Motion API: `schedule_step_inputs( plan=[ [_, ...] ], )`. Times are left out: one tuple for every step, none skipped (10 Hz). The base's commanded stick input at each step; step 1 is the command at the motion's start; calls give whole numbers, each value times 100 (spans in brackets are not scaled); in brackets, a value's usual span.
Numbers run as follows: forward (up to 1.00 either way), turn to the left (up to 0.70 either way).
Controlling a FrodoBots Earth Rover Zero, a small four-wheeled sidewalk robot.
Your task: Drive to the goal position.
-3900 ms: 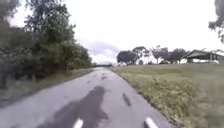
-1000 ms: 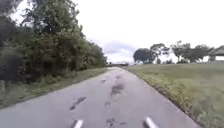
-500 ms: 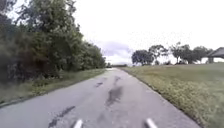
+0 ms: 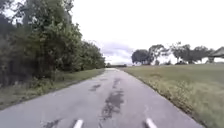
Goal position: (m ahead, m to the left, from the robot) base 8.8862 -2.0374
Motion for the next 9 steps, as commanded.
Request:
schedule_step_inputs(
  plan=[
    [85, -34],
    [85, -23],
    [85, 0],
    [85, 0],
    [85, 0],
    [85, 0],
    [85, 0],
    [85, 0],
    [85, 0]
  ],
)
